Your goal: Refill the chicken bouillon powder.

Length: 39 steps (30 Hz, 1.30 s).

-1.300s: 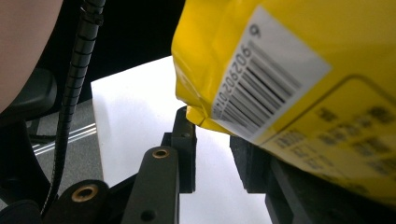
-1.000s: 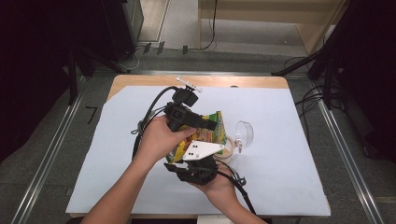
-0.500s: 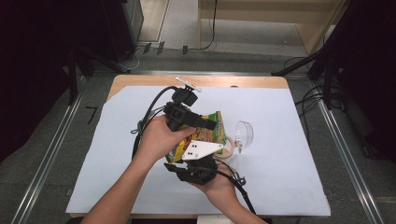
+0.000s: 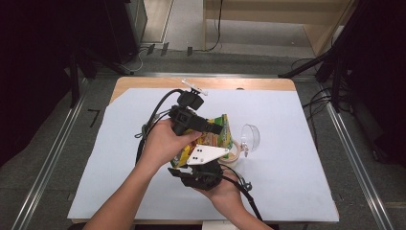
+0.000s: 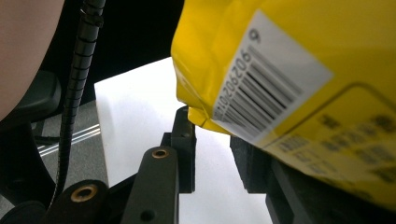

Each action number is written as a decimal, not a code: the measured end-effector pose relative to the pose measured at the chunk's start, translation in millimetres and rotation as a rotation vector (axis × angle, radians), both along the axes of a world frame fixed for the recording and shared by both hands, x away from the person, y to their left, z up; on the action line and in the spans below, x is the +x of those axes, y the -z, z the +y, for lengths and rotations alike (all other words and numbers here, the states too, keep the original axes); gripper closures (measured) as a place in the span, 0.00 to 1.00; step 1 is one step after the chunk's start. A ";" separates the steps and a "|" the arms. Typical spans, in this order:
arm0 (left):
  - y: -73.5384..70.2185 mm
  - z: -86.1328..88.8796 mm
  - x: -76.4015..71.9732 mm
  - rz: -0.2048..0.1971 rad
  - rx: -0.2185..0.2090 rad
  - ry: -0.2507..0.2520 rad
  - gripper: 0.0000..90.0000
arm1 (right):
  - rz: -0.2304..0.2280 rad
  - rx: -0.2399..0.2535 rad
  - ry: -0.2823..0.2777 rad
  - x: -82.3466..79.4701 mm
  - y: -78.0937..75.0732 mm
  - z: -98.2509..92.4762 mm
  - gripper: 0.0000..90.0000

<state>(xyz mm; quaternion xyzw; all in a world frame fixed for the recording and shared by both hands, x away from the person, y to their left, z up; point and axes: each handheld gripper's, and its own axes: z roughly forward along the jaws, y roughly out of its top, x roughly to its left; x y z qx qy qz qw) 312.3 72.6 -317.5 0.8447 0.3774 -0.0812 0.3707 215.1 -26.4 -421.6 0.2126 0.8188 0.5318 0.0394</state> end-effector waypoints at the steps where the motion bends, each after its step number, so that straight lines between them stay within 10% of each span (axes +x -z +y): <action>1: 0.0 0.0 0.0 0.000 0.001 0.000 0.78 | 0.000 0.000 0.000 0.0 0.0 0.0 0.81; 39: -0.8 -0.9 -1.4 0.014 -0.009 0.006 0.77 | -0.016 -0.003 -0.001 0.1 0.8 0.0 0.81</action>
